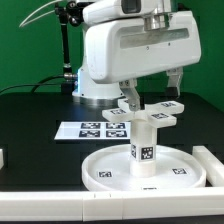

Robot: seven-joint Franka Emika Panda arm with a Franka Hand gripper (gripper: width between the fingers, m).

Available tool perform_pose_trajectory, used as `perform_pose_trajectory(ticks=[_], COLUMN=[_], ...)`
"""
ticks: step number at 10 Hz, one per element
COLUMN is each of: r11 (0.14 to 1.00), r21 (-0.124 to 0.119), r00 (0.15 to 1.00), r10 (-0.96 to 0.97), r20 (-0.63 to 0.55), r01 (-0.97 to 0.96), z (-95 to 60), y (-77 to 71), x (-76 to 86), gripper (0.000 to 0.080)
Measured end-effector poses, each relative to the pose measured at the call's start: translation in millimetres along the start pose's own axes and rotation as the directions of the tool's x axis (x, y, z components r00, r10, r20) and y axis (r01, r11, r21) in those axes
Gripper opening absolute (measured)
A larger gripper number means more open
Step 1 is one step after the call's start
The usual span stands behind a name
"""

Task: Assemble round table

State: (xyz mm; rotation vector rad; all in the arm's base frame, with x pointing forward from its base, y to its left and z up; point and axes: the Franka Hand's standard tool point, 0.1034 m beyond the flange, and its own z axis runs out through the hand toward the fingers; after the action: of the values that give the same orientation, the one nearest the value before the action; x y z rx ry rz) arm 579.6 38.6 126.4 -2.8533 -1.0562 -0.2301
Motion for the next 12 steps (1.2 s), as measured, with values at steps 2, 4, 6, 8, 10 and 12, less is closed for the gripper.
perform_pose_trajectory(ticks=[2,4,6,8,10,12], r11=[0.987,0.936,0.861,0.793,0.811,0.864], r21=[-0.002,-0.006,0.002,0.01,0.01,0.003], r00=[0.987,0.935,0.859,0.79,0.808,0.861], r10=[-0.161,-0.352,-0.508,-0.609,-0.584,-0.502], r20=[0.012,0.049,0.063,0.077,0.079,0.084], r01=[0.161,0.352,0.509,0.61,0.585,0.504], z=[1.4,1.9,1.4,2.2,3.3,5.3], y=[0.2,-1.9,-2.9,-0.6,-0.3,-4.6], x=[-3.1,-5.6,-9.3,-13.6,-14.4,-15.8], gripper=[0.0649,0.0649,0.0649,0.0649,0.0649,0.0649])
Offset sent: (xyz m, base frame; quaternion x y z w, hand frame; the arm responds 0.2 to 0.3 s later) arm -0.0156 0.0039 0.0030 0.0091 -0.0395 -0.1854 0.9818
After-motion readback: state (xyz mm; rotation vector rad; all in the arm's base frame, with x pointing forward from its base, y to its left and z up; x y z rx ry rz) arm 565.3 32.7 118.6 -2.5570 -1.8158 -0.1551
